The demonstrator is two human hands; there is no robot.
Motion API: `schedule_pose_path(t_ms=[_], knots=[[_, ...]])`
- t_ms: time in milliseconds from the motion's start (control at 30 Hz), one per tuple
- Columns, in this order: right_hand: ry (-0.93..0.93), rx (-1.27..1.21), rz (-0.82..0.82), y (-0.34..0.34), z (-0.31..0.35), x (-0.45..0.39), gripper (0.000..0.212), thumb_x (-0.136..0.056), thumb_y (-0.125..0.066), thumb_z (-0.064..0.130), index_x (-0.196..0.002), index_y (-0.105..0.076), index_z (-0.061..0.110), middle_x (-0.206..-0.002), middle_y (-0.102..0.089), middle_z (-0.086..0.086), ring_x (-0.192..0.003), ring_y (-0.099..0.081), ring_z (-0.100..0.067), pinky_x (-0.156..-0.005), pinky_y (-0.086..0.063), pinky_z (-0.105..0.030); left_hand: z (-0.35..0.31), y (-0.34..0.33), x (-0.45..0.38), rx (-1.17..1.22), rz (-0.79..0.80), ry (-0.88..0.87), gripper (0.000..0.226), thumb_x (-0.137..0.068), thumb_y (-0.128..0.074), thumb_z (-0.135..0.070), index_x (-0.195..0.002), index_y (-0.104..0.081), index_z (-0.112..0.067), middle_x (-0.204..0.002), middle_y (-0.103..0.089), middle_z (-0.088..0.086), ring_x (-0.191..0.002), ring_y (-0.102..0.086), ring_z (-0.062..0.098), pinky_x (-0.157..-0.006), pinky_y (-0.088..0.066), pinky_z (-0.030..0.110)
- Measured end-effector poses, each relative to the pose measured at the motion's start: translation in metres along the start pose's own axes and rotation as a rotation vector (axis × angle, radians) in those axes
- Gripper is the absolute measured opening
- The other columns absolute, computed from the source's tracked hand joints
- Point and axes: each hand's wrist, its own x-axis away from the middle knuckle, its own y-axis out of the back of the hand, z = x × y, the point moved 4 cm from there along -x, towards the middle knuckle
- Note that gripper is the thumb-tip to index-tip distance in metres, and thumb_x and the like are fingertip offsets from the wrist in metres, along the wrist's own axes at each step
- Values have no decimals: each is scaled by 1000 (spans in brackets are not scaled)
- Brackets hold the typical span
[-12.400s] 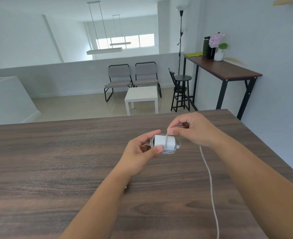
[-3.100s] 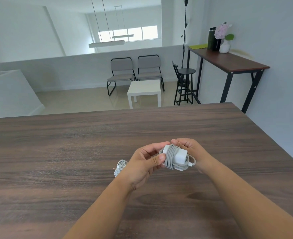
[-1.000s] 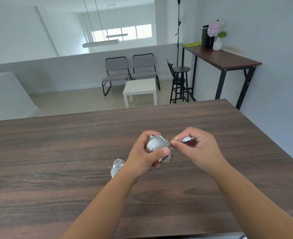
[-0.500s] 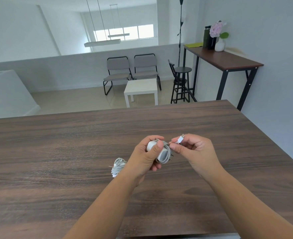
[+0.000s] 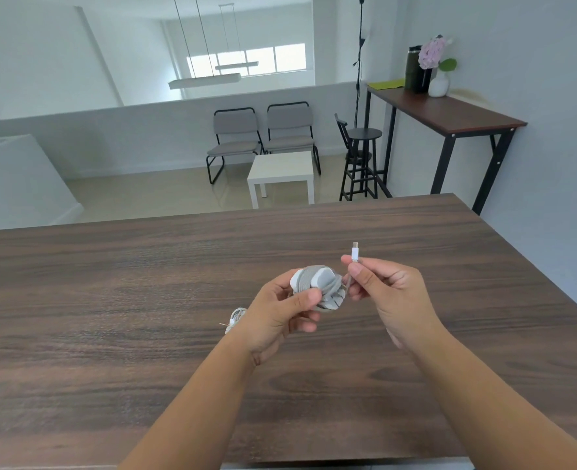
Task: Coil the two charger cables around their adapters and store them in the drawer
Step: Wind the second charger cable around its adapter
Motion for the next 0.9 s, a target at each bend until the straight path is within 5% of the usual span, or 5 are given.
schedule_pose_path(t_ms=[133, 267, 600, 767, 900], knots=[[65, 198, -2, -4, 8, -4, 18, -85, -69, 5, -94, -75, 19, -70, -73, 2, -60, -62, -7, -60, -52, -20, 8, -5, 0, 118, -66, 9, 40, -72, -67, -55, -90, -76, -20, -70, -64, 6, -55, -57, 10, -48, -51, 19], [147, 423, -6, -11, 15, -3, 19, -82, -74, 11, -99, -76, 20, -80, -74, 9, -75, -68, -7, -75, -57, -27, 15, -8, -1, 222, -119, 50, 55, -76, -49, -62, -94, -67, -13, -60, -56, 9, -43, -46, 11, -39, -39, 19], [360, 727, 31, -16, 26, -2, 23, -85, -72, 11, -104, -75, 22, -80, -70, 5, -72, -63, -12, -69, -50, -22, 16, -5, -4, 388, -232, 13, 54, -80, -51, -65, -100, -60, -16, -62, -52, 9, -44, -37, 9, -38, -31, 18], [469, 943, 260, -21, 29, -1, 23, -89, -60, 16, -107, -74, 17, -82, -66, 4, -68, -57, -6, -65, -40, -5, 14, -4, -4, 283, -304, -23, 53, -81, -48, -65, -98, -64, -17, -62, -53, 6, -46, -40, 8, -41, -32, 18], [407, 1125, 356, -22, 31, -5, 22, -91, -54, 16, -97, -76, 14, -82, -63, -3, -74, -59, -16, -68, -46, -24, 10, -7, -2, 51, -349, -111, 47, -89, -47, -63, -99, -62, -20, -67, -54, 4, -50, -44, 7, -45, -31, 20]])
